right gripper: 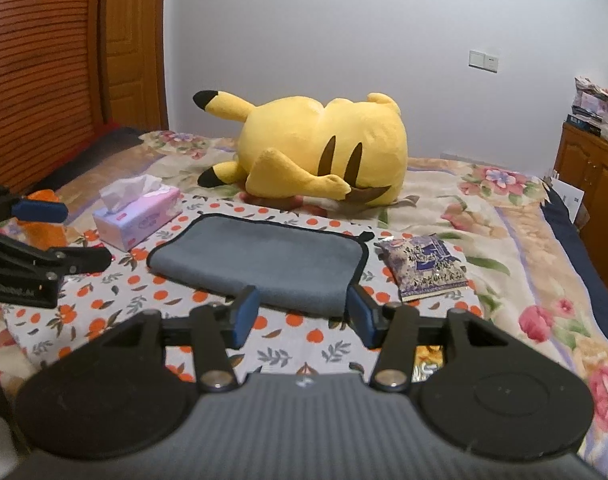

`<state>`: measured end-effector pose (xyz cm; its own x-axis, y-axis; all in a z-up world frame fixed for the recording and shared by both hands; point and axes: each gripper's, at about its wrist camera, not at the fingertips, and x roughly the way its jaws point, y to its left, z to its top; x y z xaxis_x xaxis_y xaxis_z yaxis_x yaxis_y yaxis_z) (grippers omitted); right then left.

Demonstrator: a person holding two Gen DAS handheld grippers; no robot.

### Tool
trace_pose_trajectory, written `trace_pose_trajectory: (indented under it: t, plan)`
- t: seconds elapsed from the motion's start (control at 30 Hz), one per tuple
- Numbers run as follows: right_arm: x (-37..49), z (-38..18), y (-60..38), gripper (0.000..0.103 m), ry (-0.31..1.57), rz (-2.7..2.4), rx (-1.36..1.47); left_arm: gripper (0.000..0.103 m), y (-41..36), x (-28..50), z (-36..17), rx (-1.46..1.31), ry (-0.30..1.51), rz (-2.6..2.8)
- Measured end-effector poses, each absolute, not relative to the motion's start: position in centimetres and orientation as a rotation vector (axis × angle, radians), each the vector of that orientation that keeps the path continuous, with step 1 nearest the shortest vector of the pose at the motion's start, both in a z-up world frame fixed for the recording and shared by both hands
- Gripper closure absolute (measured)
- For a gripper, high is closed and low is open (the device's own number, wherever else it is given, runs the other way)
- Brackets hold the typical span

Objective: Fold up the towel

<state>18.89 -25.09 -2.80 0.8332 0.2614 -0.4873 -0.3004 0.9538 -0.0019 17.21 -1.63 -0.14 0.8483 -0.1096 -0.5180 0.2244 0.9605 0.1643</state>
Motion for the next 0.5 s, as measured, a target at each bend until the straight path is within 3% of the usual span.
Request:
trace_pose_trajectory:
  t: [0.5]
  plan:
    - [13.7,0.0,-26.8,0.049,0.458,0.276,-0.065,0.010,-2.3,10.8,4.0,0.218,0.485,-0.189]
